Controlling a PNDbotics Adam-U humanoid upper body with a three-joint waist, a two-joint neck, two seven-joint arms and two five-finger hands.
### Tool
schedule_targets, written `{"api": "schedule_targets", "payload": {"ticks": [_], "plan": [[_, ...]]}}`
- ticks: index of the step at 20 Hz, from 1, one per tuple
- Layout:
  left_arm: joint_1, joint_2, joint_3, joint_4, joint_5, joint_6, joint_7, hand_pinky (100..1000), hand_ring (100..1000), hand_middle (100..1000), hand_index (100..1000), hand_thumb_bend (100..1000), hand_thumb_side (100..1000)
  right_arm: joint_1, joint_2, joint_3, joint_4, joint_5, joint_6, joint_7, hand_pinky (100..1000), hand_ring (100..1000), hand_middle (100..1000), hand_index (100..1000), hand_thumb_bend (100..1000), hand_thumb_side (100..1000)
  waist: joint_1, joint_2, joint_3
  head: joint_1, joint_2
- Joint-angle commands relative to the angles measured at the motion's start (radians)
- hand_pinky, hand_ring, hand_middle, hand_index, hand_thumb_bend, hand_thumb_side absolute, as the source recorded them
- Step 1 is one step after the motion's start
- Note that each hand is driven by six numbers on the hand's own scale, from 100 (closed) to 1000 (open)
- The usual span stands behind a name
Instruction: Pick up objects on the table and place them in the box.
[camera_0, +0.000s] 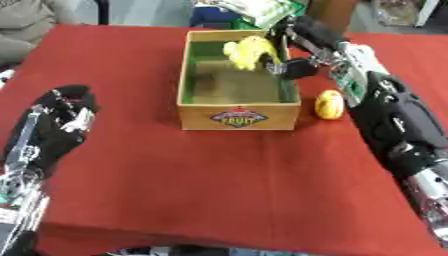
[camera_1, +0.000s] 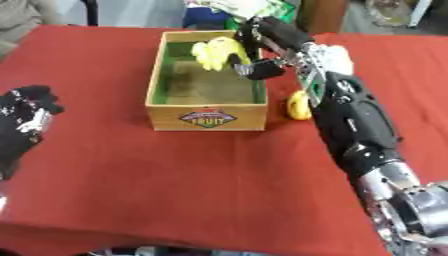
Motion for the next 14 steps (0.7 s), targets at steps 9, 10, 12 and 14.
{"api": "schedule_targets", "payload": {"ticks": [9,10,12,14], "plan": [[-0.005,0.006,0.005,-0.017,-0.002,-0.002,-0.003,797,623,602,720,169,217,-0.024,-0.046,-0.005,-0.063,-0.003,-0.093,0.049,679,822,888,933,450,717,0.001,-0.018,-0.027,0.007,0.005],[-0.004,0.006,0.006,-0.017,-0.002,-0.002,-0.002,797,623,602,720,169,217,-0.024,-0.055,-0.004,-0.070,-0.014,-0.096,0.051,678,821,886,932,450,717,0.002,-0.018,-0.030,0.008,0.005],[0.000,0.008,0.008,-0.016,-0.003,-0.003,0.000,797,623,602,720,169,217,-0.024,-0.079,-0.005,-0.085,-0.041,-0.100,0.051,671,813,856,923,453,712,0.003,-0.020,-0.040,0.008,0.005],[0.005,0.009,0.010,-0.015,-0.005,-0.003,0.002,797,623,602,720,169,218,-0.020,-0.110,-0.004,-0.105,-0.073,-0.103,0.045,666,806,833,910,455,710,0.003,-0.022,-0.050,0.010,0.005]]}}
